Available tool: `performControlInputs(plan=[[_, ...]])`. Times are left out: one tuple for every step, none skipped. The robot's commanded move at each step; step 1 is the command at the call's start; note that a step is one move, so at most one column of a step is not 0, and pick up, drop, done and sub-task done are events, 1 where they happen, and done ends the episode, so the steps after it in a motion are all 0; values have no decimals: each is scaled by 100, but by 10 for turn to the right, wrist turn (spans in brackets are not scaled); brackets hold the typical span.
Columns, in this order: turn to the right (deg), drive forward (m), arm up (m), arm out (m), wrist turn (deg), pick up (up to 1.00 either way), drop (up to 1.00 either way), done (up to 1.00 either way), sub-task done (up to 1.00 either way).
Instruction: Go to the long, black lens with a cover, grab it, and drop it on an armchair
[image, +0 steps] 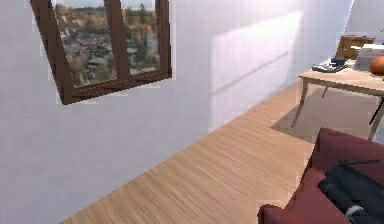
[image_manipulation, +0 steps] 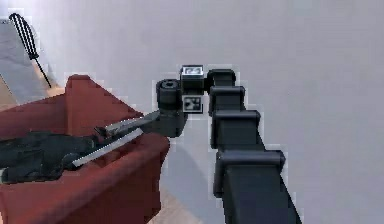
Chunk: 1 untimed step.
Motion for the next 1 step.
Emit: performControlInputs(plan=[[330,0,0,0,0,0,0,0,0]])
